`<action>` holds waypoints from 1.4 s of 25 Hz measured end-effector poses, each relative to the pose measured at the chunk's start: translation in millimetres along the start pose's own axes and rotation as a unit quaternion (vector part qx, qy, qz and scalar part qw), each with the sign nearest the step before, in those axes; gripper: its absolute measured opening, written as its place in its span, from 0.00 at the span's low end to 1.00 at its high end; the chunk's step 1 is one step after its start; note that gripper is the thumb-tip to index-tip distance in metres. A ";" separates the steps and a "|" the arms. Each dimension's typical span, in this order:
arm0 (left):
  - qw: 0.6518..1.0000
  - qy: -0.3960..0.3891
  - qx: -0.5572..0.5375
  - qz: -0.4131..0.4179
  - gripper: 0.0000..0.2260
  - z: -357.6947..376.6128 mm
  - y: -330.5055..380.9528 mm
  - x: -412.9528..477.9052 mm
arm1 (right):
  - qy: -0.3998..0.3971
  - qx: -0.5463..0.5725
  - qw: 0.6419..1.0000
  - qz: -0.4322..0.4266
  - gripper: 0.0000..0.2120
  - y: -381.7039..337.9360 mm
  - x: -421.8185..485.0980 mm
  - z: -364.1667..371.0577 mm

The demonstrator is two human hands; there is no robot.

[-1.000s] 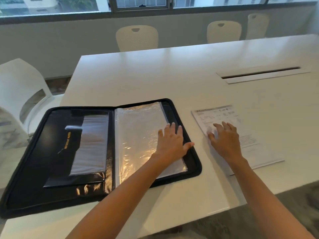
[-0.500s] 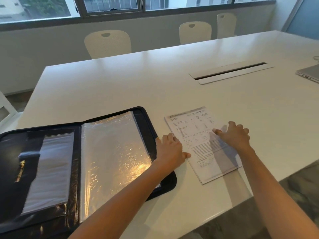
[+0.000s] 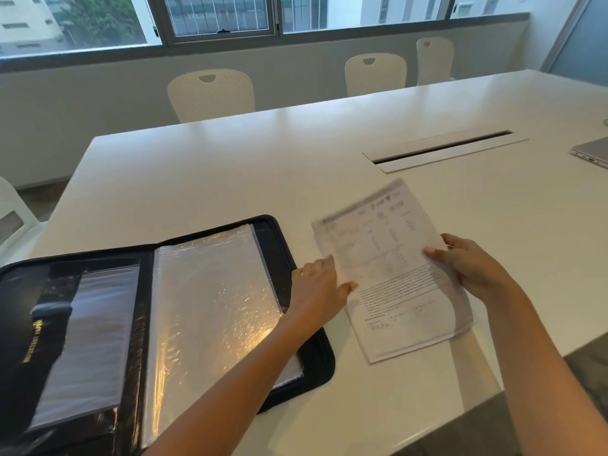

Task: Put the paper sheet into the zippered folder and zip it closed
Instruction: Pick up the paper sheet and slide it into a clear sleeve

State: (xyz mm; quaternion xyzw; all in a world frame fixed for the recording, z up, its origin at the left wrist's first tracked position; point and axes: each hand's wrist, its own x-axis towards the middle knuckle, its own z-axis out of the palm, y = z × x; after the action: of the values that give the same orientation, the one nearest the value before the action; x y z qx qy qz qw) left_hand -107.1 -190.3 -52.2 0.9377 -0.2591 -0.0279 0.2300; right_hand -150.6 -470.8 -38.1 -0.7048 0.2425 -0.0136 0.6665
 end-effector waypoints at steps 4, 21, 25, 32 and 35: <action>0.922 0.060 -0.374 -0.080 0.39 -31.1 8.0 31.0 | -0.046 0.133 0.985 -0.095 0.20 -8.2 -10.8 -9.0; 0.836 0.031 -0.544 0.060 0.12 -44.7 16.4 71.2 | -0.053 0.156 0.969 -0.183 0.23 -18.9 15.5 10.3; 0.832 0.051 -0.551 0.031 0.11 -50.0 19.3 79.0 | -0.069 0.138 0.968 -0.199 0.21 -29.1 15.8 7.3; 0.731 0.101 -0.663 -0.123 0.09 -59.8 12.0 90.6 | -0.110 0.167 0.968 -0.150 0.22 -42.2 16.8 -11.6; 0.649 0.106 -0.737 -0.156 0.07 -62.1 13.9 90.8 | -0.108 0.277 0.944 -0.144 0.18 -38.7 13.2 1.0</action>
State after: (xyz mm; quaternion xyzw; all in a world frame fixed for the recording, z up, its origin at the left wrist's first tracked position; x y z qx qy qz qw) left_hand -24.6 -220.2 15.5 0.4825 0.0225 -0.1457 0.8634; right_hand -126.1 -474.8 -5.5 -0.5174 0.0514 -0.0995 0.8484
